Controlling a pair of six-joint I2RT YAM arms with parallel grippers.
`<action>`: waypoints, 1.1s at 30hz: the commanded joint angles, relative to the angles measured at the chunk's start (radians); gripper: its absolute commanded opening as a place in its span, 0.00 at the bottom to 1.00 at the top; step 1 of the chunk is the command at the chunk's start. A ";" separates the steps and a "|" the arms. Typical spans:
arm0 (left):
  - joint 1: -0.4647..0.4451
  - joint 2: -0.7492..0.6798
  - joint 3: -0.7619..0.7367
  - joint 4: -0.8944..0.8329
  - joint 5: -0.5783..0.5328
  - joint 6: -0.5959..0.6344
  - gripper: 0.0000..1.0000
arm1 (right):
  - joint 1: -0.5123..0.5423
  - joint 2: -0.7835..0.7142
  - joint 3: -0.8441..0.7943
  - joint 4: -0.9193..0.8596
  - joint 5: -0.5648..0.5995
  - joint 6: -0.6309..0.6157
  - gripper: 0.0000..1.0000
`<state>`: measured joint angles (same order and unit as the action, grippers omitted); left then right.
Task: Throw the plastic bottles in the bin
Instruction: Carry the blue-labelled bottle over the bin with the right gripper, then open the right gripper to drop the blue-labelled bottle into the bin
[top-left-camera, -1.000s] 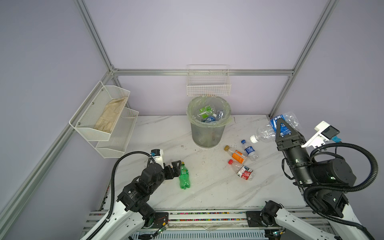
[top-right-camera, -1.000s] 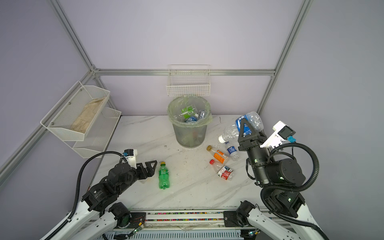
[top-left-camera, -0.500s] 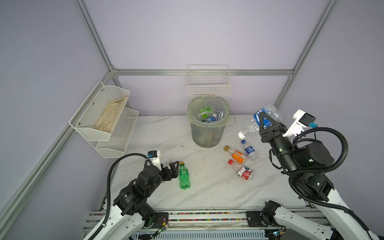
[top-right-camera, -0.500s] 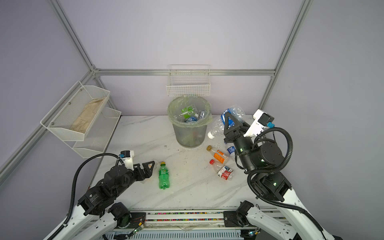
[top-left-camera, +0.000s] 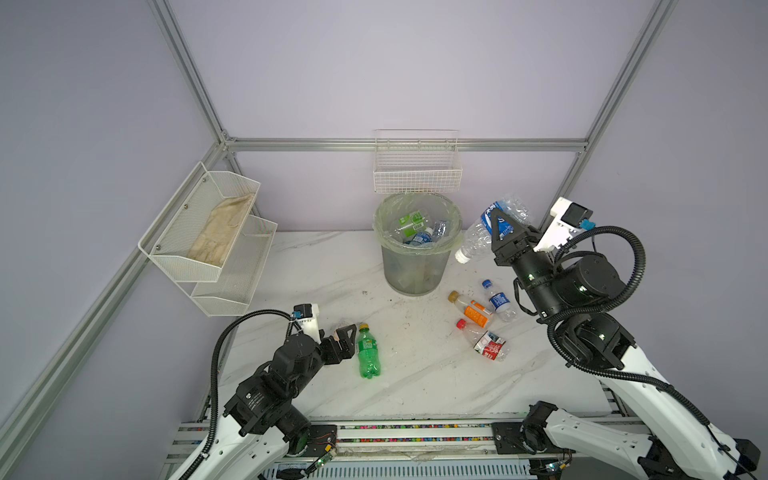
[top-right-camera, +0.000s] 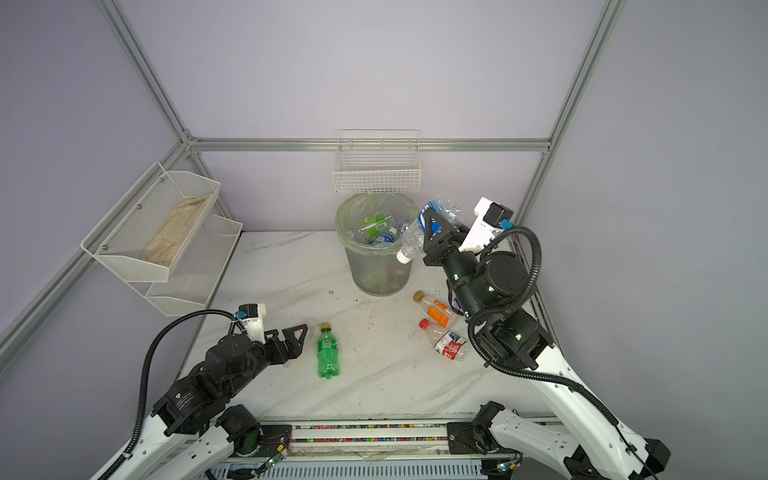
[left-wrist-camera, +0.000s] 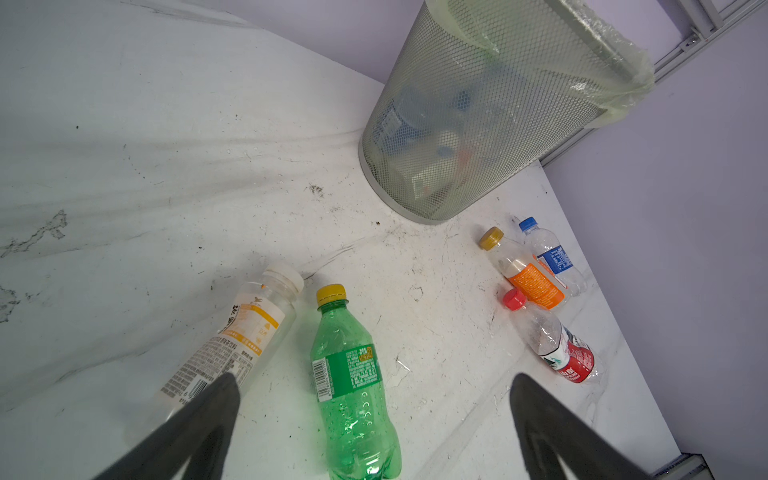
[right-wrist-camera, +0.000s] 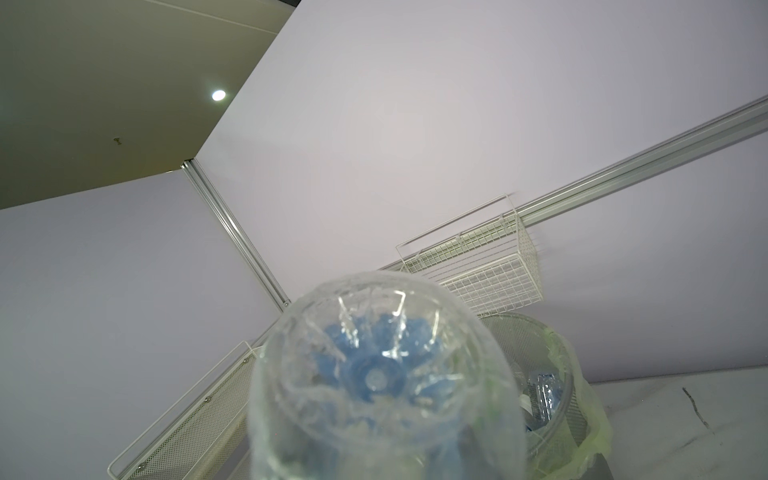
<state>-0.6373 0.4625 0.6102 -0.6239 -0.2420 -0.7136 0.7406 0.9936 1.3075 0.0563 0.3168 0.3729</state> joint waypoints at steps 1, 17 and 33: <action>0.001 -0.016 -0.032 0.003 -0.007 0.020 1.00 | 0.003 0.039 0.062 0.029 -0.010 -0.032 0.02; 0.001 -0.091 0.008 -0.089 -0.014 0.005 1.00 | -0.050 0.608 0.589 -0.246 0.122 -0.161 0.13; 0.001 -0.149 0.006 -0.124 -0.025 -0.015 1.00 | -0.110 0.589 0.542 -0.345 0.089 -0.134 0.97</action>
<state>-0.6373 0.3023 0.6106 -0.7681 -0.2634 -0.7212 0.6273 1.7172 1.9339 -0.4118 0.4316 0.2420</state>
